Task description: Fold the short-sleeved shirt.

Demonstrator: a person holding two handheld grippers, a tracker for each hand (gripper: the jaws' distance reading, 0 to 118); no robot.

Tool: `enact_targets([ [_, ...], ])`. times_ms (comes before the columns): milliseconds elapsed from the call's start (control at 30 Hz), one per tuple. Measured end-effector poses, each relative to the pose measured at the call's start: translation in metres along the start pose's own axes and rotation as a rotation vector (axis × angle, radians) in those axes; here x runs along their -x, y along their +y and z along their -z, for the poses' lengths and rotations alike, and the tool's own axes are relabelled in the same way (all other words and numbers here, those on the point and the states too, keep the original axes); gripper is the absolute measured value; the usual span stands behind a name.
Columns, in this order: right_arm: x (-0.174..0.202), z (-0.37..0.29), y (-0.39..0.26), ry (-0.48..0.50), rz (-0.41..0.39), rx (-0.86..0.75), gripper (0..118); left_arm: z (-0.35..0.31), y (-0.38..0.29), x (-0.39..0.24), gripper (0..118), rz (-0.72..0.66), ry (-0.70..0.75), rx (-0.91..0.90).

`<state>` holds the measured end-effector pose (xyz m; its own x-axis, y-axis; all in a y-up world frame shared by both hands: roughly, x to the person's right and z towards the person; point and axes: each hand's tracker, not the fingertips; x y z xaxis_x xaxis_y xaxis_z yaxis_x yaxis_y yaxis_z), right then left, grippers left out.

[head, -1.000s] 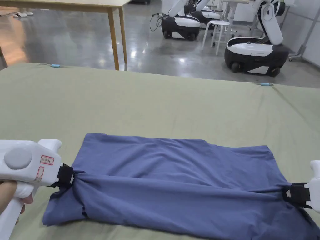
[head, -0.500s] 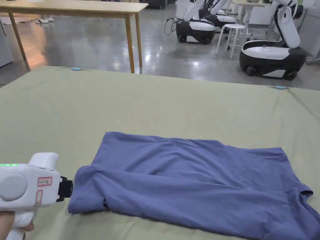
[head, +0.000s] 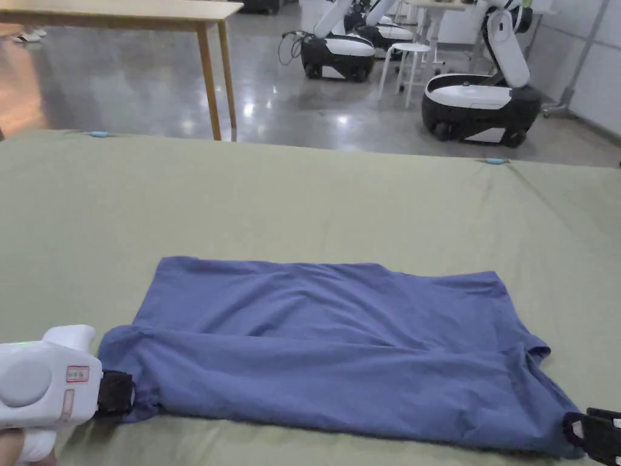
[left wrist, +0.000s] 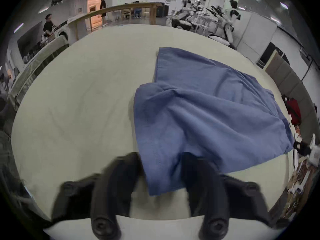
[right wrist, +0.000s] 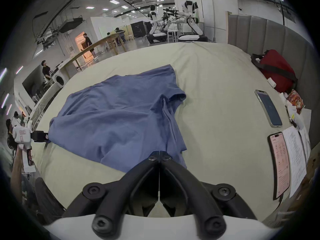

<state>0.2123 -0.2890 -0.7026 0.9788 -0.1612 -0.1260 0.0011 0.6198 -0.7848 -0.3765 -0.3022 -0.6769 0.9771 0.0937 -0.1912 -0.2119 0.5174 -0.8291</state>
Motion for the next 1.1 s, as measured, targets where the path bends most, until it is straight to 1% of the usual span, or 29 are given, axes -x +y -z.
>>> enact_targets([
  [33,-0.002,0.003,0.000,0.000,0.003,0.001,26,-0.003,0.000,0.000,6,0.006,-0.004,0.002],
  [67,-0.003,0.005,0.001,-0.002,0.003,0.002,35,-0.003,0.003,0.000,6,-0.002,-0.010,0.010],
  [100,-0.005,0.007,0.002,0.003,-0.003,0.006,35,-0.004,0.006,0.001,6,-0.032,-0.045,-0.001],
  [133,-0.006,0.011,0.004,0.007,-0.029,0.033,66,-0.006,0.008,0.000,6,-0.021,-0.023,0.009],
  [167,-0.002,0.019,0.004,-0.013,-0.048,0.059,94,-0.006,0.008,-0.001,6,-0.013,-0.023,0.008],
  [200,-0.002,0.023,0.005,-0.020,-0.060,0.066,107,-0.003,0.010,-0.001,6,-0.007,-0.022,0.020],
  [300,0.000,0.035,0.007,-0.036,-0.077,0.046,104,0.000,0.011,-0.003,6,0.015,-0.013,0.025],
  [333,-0.002,0.041,0.009,-0.039,-0.069,0.077,94,0.001,0.010,-0.001,6,0.021,-0.013,0.023],
  [367,-0.004,0.045,0.010,-0.028,-0.048,0.099,69,0.001,0.010,-0.001,6,0.024,-0.012,0.021],
  [400,-0.008,0.047,0.009,-0.012,-0.037,0.092,26,0.002,0.010,0.000,6,0.032,-0.009,0.022],
  [433,-0.006,0.047,0.007,-0.023,-0.038,0.091,13,0.002,0.011,0.001,6,0.034,-0.010,0.022],
  [567,-0.001,0.039,0.002,-0.016,-0.046,0.072,9,0.000,0.008,-0.001,5,0.052,-0.001,0.015],
  [667,-0.002,0.025,0.001,-0.007,-0.033,0.051,8,-0.007,0.006,-0.005,5,0.077,0.018,0.002],
  [733,0.003,0.012,-0.001,-0.013,-0.043,0.037,8,-0.012,0.005,-0.002,5,0.082,0.031,-0.001],
  [933,0.005,-0.019,-0.017,-0.009,-0.045,0.029,8,-0.034,-0.010,0.009,5,0.080,0.012,0.002],
  [1100,0.008,-0.059,-0.053,0.019,-0.001,0.020,8,-0.067,-0.047,0.023,5,0.081,-0.005,0.005],
])
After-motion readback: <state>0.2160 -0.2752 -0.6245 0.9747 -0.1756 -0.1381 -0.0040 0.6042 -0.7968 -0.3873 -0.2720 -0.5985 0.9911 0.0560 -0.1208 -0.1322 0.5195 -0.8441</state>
